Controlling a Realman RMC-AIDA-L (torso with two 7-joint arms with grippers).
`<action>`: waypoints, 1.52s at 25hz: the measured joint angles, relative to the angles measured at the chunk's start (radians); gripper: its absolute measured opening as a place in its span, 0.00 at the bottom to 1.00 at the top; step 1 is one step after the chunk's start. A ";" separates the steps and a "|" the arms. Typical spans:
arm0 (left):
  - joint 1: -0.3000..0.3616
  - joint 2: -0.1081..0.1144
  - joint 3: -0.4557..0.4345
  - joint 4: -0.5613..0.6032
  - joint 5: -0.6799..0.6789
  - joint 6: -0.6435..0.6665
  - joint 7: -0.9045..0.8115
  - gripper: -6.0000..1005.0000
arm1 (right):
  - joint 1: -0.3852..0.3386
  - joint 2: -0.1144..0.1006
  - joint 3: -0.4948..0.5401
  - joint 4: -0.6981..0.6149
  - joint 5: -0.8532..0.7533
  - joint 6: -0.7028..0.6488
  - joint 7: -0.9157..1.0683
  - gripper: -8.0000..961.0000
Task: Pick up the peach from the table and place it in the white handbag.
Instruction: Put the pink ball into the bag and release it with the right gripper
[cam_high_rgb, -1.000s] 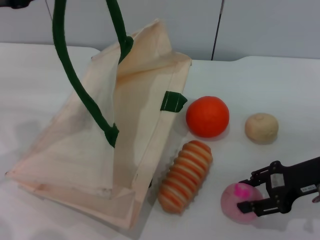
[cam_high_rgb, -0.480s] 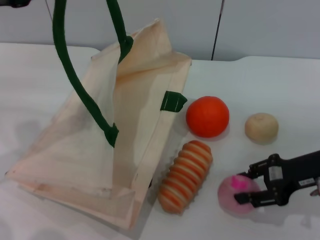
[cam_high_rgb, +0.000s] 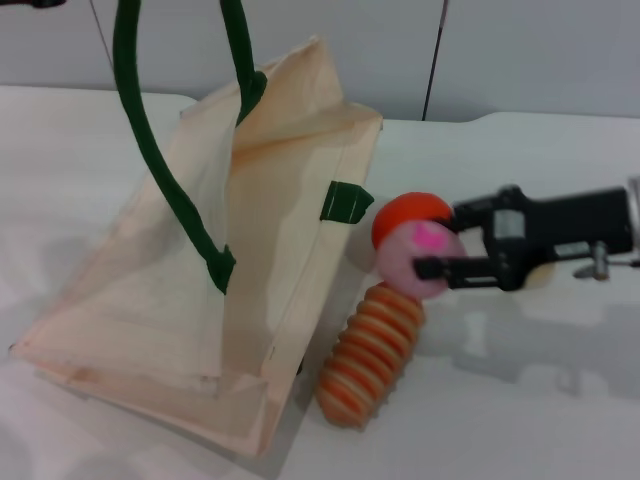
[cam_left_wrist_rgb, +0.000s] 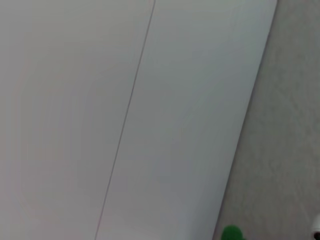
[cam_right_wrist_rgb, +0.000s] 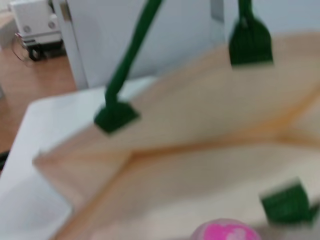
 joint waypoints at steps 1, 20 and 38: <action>-0.004 -0.001 0.000 0.000 0.001 0.000 0.000 0.12 | 0.017 0.003 -0.002 0.003 0.005 0.000 -0.001 0.55; -0.060 -0.007 0.000 0.031 0.019 0.000 0.001 0.12 | 0.295 0.021 -0.030 0.262 0.013 -0.257 -0.052 0.54; -0.070 -0.009 0.000 0.043 0.019 0.000 -0.002 0.12 | 0.373 0.029 -0.019 0.430 0.108 -0.463 -0.144 0.54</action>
